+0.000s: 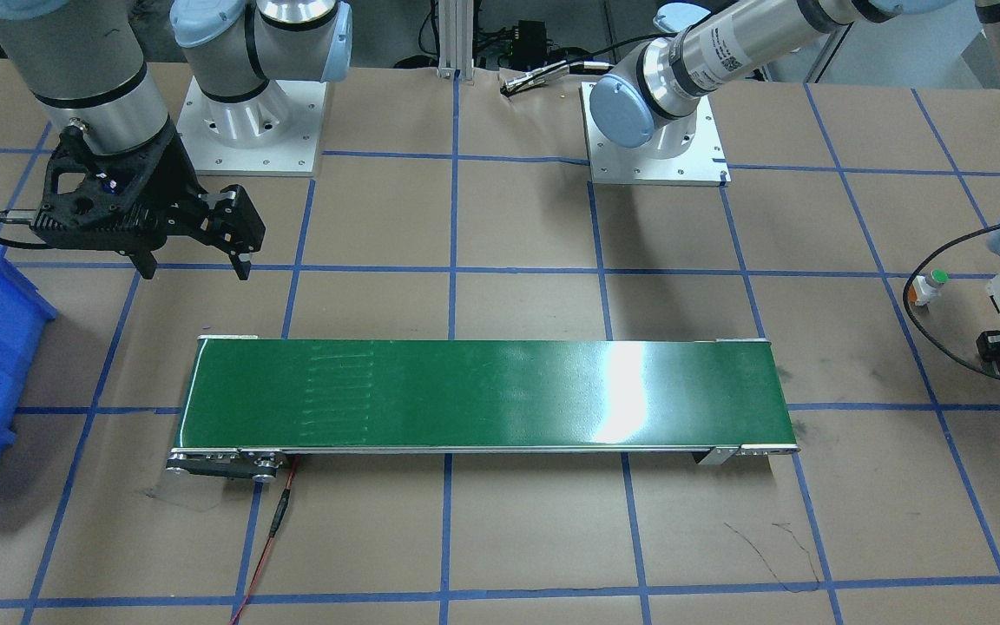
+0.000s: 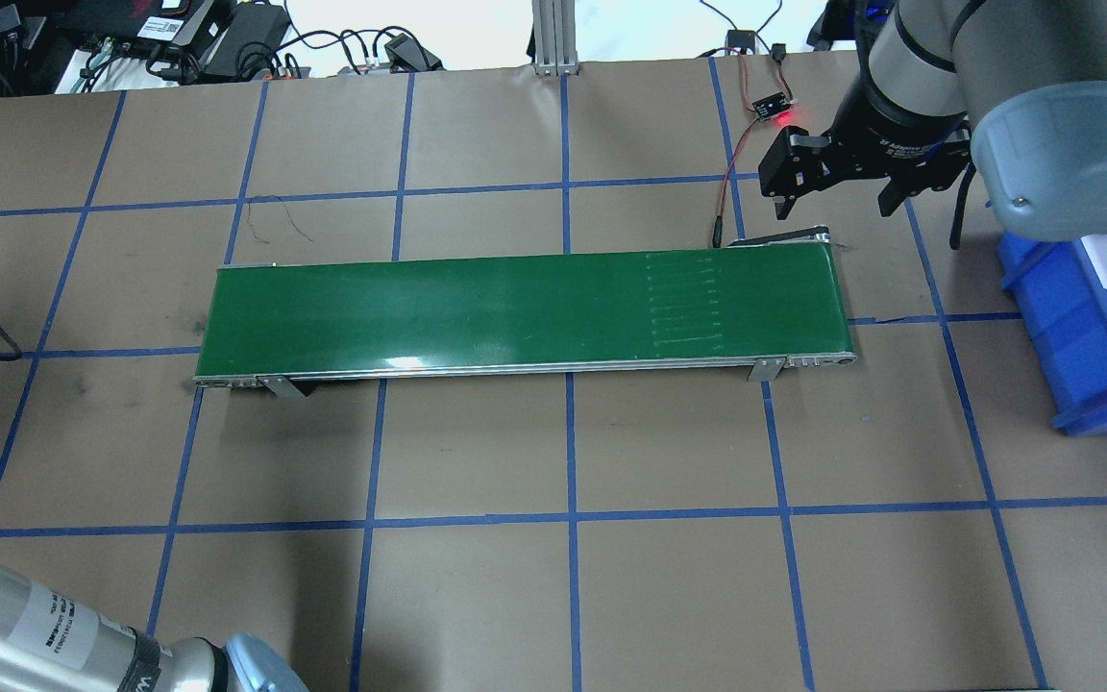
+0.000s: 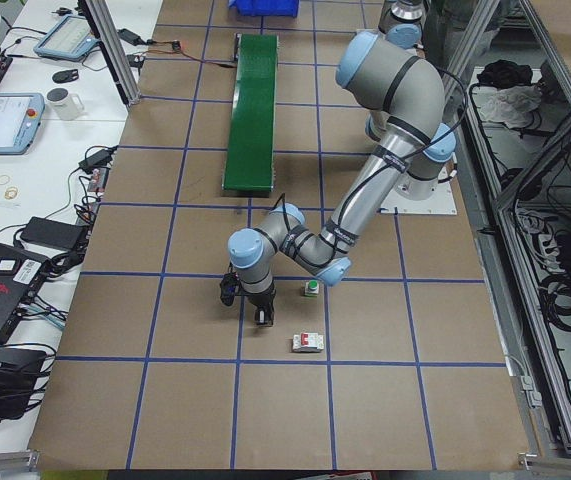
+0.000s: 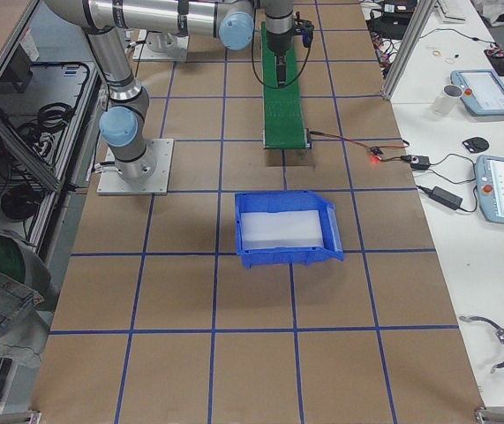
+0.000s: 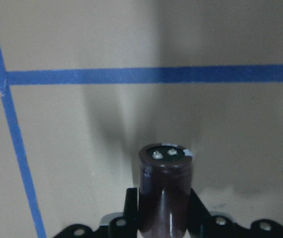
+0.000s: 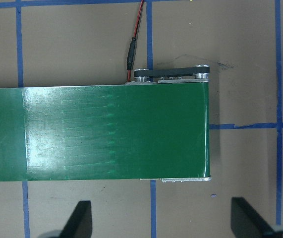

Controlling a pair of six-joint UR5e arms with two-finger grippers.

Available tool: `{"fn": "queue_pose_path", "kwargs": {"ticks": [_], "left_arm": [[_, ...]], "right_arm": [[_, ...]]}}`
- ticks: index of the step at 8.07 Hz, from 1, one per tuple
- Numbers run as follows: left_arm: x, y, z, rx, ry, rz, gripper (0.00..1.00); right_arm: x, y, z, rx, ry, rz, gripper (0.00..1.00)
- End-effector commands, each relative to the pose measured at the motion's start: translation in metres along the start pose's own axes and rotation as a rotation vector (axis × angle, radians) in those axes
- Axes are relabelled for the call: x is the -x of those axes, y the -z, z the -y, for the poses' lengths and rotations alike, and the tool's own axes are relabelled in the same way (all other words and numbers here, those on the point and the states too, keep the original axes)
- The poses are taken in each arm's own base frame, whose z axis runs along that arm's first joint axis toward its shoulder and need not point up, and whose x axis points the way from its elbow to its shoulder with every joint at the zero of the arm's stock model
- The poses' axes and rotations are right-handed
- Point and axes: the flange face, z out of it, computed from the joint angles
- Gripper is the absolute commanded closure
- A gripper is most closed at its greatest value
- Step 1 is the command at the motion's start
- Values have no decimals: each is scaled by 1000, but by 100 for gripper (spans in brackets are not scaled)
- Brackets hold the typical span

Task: Move capacitor from left to right
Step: 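Grasp the brown capacitor off the table with the left gripper and lift, then carry the capacitor over the conveyor's near end and lower it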

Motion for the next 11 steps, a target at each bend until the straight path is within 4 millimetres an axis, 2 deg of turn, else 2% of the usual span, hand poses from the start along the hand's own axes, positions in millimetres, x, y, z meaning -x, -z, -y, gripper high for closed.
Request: {"fn": "queue_pose_path", "kwargs": {"ticks": [1, 4, 6, 7, 8, 9, 10, 11], "left_arm": [[-24, 38, 22, -8, 46, 90, 100], [-100, 96, 71, -100, 168, 130, 100], [-157, 147, 90, -187, 251, 141, 100], [-180, 165, 96, -221, 297, 130, 100], [-199, 191, 98, -278, 254, 105, 100], [-219, 216, 99, -363, 133, 21, 100], [-226, 231, 93, -384, 103, -30, 100], [-241, 233, 83, -291, 74, -80, 100]], "right_arm": [[0, 0, 0, 0, -1, 0, 0], [0, 0, 0, 0, -1, 0, 0], [-1, 0, 0, 0, -1, -2, 0], [0, 0, 0, 0, 1, 0, 0], [0, 0, 0, 0, 1, -2, 0], [-1, 0, 0, 0, -1, -2, 0], [0, 0, 0, 0, 1, -2, 0], [0, 0, 0, 0, 1, -2, 0]]}}
